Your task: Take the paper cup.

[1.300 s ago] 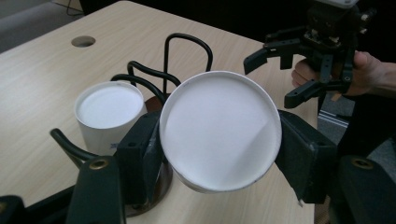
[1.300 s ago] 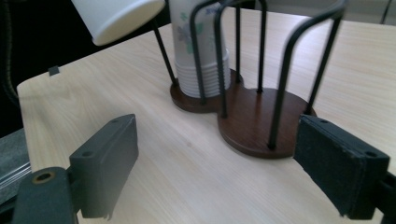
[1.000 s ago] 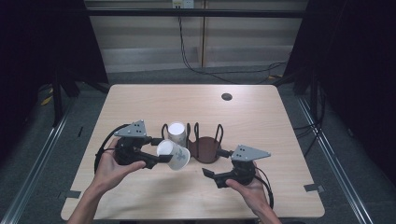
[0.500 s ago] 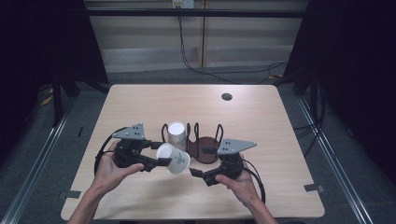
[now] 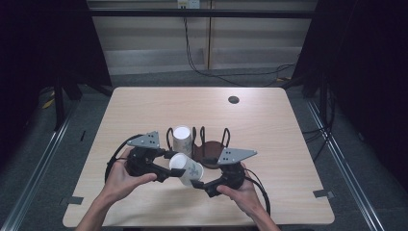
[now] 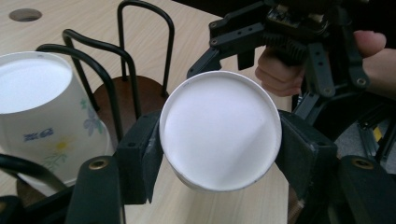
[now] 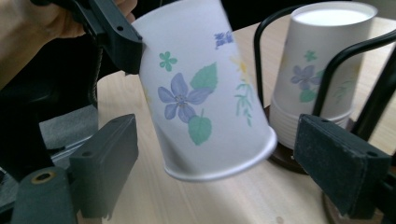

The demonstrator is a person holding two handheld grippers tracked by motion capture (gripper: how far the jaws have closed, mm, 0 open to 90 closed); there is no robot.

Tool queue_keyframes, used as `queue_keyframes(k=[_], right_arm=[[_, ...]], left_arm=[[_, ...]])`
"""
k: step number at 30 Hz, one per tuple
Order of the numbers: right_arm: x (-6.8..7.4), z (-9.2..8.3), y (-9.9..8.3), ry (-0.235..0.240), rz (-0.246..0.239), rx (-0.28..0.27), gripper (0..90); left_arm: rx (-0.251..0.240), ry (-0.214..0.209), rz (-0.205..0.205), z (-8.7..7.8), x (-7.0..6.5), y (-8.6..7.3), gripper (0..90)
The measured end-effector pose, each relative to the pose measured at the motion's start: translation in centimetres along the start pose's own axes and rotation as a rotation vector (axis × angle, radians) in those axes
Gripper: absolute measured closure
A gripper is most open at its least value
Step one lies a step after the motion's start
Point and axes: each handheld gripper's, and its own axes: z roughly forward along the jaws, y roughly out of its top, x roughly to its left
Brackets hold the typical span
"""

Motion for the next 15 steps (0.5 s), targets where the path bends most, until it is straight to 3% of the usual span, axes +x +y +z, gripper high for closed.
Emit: queue_keyframes(k=[5, 7, 9, 15], right_arm=[[0.40, 0.55, -0.06, 0.014, -0.010, 0.012, 13.3], [0.53, 0.68, -0.06, 0.021, -0.021, 0.018, 13.4], [0.54, 0.68, -0.05, 0.022, -0.026, 0.017, 13.7], [0.66, 0.86, -0.15, 0.025, -0.044, 0.009, 14.1]], left_arm=[[-0.008, -0.043, -0.014, 0.26, -0.26, 0.17, 36.5], [-0.006, -0.033, -0.010, 0.35, -0.37, 0.34, 36.5], [-0.032, -0.074, -0.028, 0.44, -0.29, 0.35, 36.5], [-0.023, -0.077, -0.020, 0.68, -0.53, 0.53, 36.5]])
